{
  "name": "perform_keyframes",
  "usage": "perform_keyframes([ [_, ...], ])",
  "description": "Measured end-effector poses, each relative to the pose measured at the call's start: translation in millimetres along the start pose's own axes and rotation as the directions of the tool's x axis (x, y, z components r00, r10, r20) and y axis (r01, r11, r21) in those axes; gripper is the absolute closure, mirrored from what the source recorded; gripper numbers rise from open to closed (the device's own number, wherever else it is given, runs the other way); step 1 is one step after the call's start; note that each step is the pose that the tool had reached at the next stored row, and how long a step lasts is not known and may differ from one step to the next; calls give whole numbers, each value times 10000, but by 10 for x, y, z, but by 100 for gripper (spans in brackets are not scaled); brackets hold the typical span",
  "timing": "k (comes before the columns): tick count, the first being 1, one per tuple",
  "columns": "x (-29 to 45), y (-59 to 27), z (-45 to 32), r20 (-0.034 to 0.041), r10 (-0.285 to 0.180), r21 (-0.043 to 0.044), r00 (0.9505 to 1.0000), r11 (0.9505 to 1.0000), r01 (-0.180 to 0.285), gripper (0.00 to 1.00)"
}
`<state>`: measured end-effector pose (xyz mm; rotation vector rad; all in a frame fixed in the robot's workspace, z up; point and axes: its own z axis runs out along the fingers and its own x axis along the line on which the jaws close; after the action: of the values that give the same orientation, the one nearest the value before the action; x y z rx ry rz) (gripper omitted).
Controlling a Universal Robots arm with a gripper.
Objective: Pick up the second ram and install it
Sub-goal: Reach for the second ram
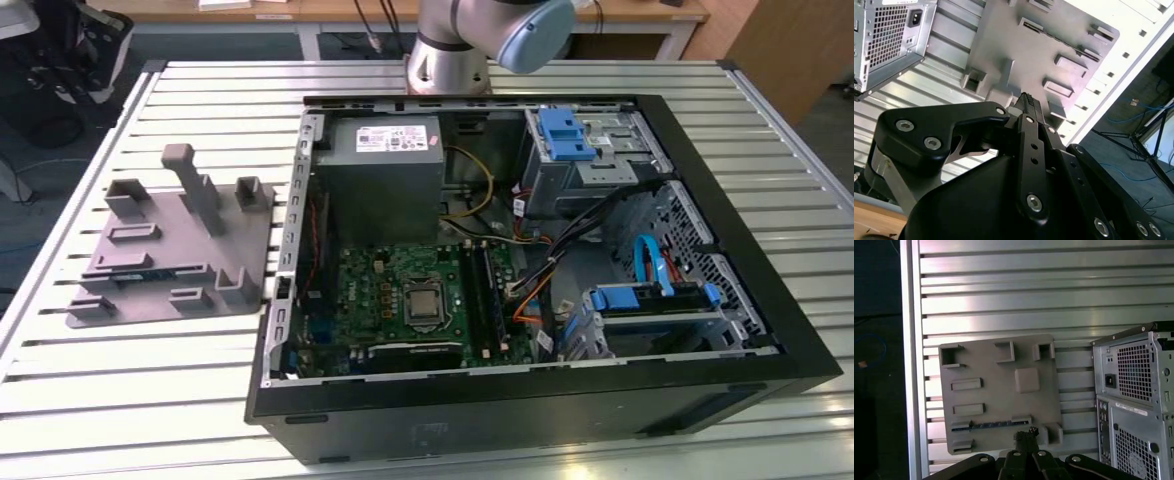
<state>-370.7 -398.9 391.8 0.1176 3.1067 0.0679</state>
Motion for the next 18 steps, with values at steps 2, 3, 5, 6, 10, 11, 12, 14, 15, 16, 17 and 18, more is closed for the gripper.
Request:
perform_keyframes([
  [2,52,-4,-1,0,0,0,10000,10000,0,90],
  [3,78,-6,-2,0,0,0,10000,10000,0,90],
  [5,129,-10,-3,-1,0,1,10000,10000,0,90],
  [6,155,-12,-3,0,0,1,10000,10000,0,90],
  [10,257,-19,-6,0,0,0,10000,10000,0,90],
  [11,282,-21,-6,-1,0,1,10000,10000,0,90],
  [12,302,-23,-7,-1,0,2,10000,10000,0,90],
  [14,337,-25,-7,0,0,0,10000,10000,0,90],
  [15,354,-27,-7,0,0,0,10000,10000,0,90],
  [16,372,-28,-7,0,0,1,10000,10000,0,90],
  [17,389,-29,-7,0,0,0,10000,10000,0,90],
  [18,406,-31,-8,0,0,1,10000,10000,0,90],
])
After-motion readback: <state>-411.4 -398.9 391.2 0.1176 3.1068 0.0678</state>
